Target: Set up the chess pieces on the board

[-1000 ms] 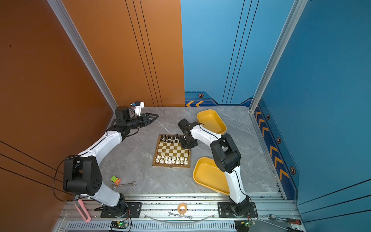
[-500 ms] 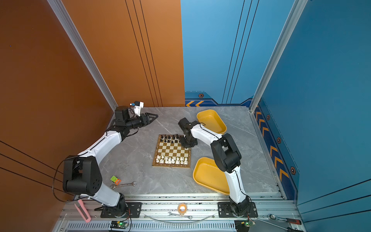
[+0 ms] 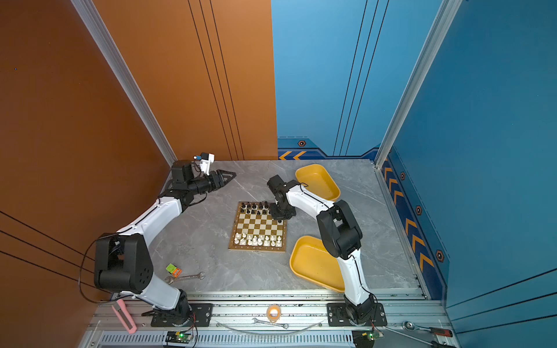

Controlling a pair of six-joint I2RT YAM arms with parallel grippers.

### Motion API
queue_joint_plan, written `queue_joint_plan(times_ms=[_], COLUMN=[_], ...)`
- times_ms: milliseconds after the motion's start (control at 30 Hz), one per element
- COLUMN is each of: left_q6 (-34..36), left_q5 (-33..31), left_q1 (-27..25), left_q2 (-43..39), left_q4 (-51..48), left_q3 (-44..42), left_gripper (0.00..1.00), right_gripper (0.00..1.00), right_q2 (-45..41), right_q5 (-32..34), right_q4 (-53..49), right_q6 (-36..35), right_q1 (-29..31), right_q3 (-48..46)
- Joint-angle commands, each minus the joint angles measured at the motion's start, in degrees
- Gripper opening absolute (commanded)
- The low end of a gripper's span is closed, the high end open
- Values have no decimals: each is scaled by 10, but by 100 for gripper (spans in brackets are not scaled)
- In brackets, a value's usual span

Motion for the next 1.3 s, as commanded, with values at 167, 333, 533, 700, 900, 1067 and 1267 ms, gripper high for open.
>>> queue_joint_plan(times_ms=[167, 333, 533, 700, 900, 1067, 1267], left_q6=[2, 2, 2, 6, 5, 6, 7], left_q5=[3, 2, 1, -1, -2, -3, -3], left_q1=[8, 9, 10, 11, 12, 14, 18], left_q2=[-13, -14, -18, -25, -29, -30, -31], left_q4=[11, 10, 9, 3, 4, 4, 5], left_q3=[-6, -9, -11, -13, -17, -17, -18], left_gripper=[54, 53, 53, 53, 53, 53, 52], right_gripper=[18, 19, 18, 18, 12, 5, 5], right_q2=[6, 8, 13, 18, 20, 20, 24], right_q5=[6, 3, 3, 1, 2, 5, 22], right_q4=[-33, -37, -38, -38, -40, -42, -47], right_q6=[-10, -10, -14, -14, -15, -17, -21], right_q1=[-1, 0, 0, 0, 0, 0, -6], right_q3=[19, 21, 24, 27, 30, 37, 57])
